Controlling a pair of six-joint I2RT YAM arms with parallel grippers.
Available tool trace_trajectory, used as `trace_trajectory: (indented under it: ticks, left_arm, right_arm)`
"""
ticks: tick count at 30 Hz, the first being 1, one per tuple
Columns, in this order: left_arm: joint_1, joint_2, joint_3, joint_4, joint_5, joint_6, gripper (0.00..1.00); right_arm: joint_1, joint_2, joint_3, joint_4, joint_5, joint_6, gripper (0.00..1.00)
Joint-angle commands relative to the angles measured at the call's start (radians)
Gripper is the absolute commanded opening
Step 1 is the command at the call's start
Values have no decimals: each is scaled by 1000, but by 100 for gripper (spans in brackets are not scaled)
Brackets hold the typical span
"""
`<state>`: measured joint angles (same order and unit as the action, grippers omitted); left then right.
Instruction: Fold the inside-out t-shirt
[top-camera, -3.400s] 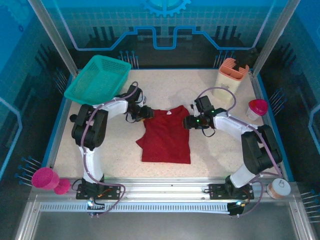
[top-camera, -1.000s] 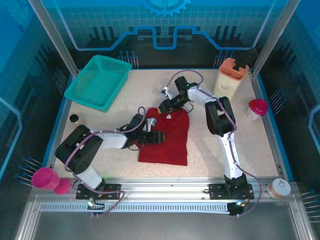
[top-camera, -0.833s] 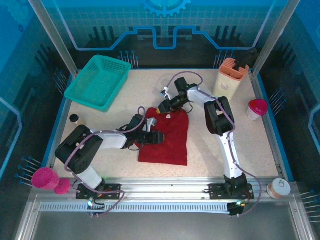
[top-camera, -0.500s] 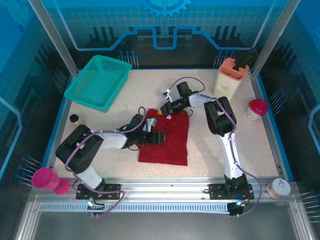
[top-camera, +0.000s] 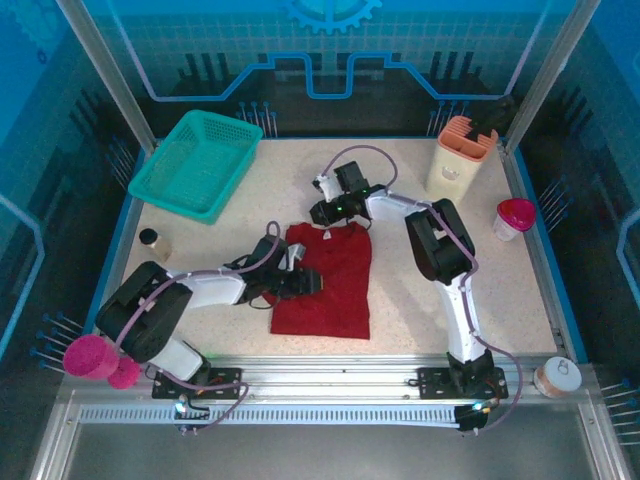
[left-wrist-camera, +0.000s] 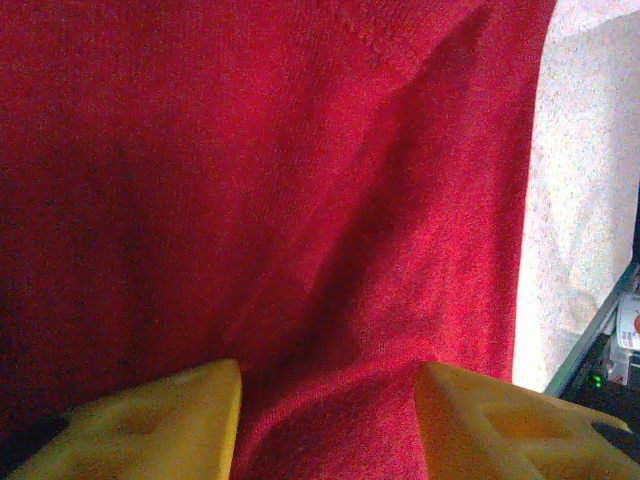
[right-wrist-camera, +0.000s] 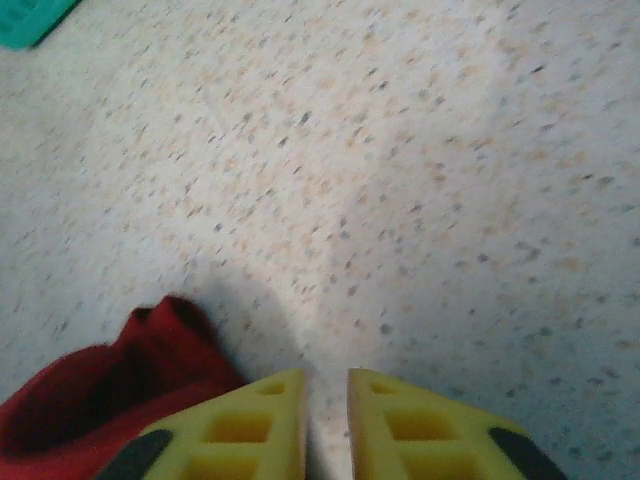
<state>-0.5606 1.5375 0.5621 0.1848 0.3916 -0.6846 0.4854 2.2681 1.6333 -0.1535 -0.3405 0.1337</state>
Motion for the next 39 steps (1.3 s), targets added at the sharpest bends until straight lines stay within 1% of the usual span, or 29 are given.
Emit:
trace_trajectory:
  ticks: [1, 3, 4, 5, 8, 11, 13, 15, 16, 17, 18, 19, 20, 21, 23, 24, 25, 26, 27, 28, 29, 30, 31, 35, 37, 39]
  left_arm:
    - [-14, 26, -76, -248, 6, -46, 51]
    - [-20, 9, -88, -247, 17, -57, 51]
    - [-25, 0, -93, -247, 26, -67, 52]
    - [-32, -11, -94, -247, 41, -76, 52]
    - [-72, -62, -92, -245, 72, -111, 53]
    - [-103, -133, -80, -257, 84, -155, 53]
    - [-104, -205, -39, -334, 87, -153, 53]
    - [-98, -298, 45, -479, 44, -102, 56]
    - [-86, -343, 99, -567, 4, -65, 58]
    - [-62, -377, 153, -641, -36, -25, 64]
    - [-35, -398, 196, -700, -82, 2, 74]
    - [5, -411, 238, -747, -147, 33, 98]
    - [51, -410, 269, -770, -199, 76, 99]
    - [94, -394, 291, -772, -218, 131, 99]
    - [186, -308, 352, -780, -226, 251, 99]
    - [215, -257, 390, -791, -222, 298, 99]
    - [241, -193, 429, -804, -233, 336, 99]
    - [260, -128, 471, -824, -248, 374, 99]
    - [267, -78, 506, -835, -242, 422, 99]
    - [269, -29, 539, -837, -244, 487, 99]
    - [269, 10, 560, -827, -246, 548, 99]
    - [272, 38, 567, -804, -227, 598, 99]
    - [279, 67, 577, -785, -198, 622, 99]
    - [292, 175, 647, -813, -80, 668, 99]
    - [292, 240, 678, -833, -45, 678, 99]
    - [292, 303, 708, -858, -31, 685, 99]
  right_arm:
    - [-29, -115, -60, 115, 124, 7, 28]
    - [-50, -230, -174, 221, 117, 57, 37]
    - [-65, -288, -216, 233, 121, 95, 41]
    - [-87, -338, -237, 201, 124, 137, 44]
    - [-126, -460, -298, 70, 137, 238, 41]
    - [-105, -595, -435, 26, 123, 248, 41]
    - [-93, -680, -514, 4, 132, 186, 44]
    - [-104, -728, -548, -38, 102, 27, 49]
    - [-113, -737, -553, -64, 74, -93, 51]
    - [-118, -734, -554, -97, 67, -188, 55]
    - [-123, -723, -548, -122, 66, -247, 56]
    - [-130, -703, -538, -135, 74, -312, 57]
    - [-134, -675, -532, -135, 74, -396, 60]
    - [-131, -650, -525, -138, 78, -483, 61]
    - [-135, -583, -488, -147, 106, -640, 64]
    - [-136, -554, -465, -180, 89, -734, 65]
    - [-138, -518, -436, -231, 68, -837, 77]
    - [-137, -479, -401, -286, 56, -927, 78]
    - [-138, -445, -369, -350, 39, -1009, 98]
    - [-140, -404, -329, -423, 29, -1090, 100]
    - [-139, -366, -291, -484, 27, -1153, 100]
    - [-139, -335, -265, -532, 22, -1182, 100]
    - [-139, -308, -230, -575, 17, -1206, 100]
    - [-125, -238, -139, -717, -86, -1286, 100]
    - [-104, -203, -104, -746, -76, -1297, 100]
    - [-80, -157, -67, -772, -36, -1298, 99]
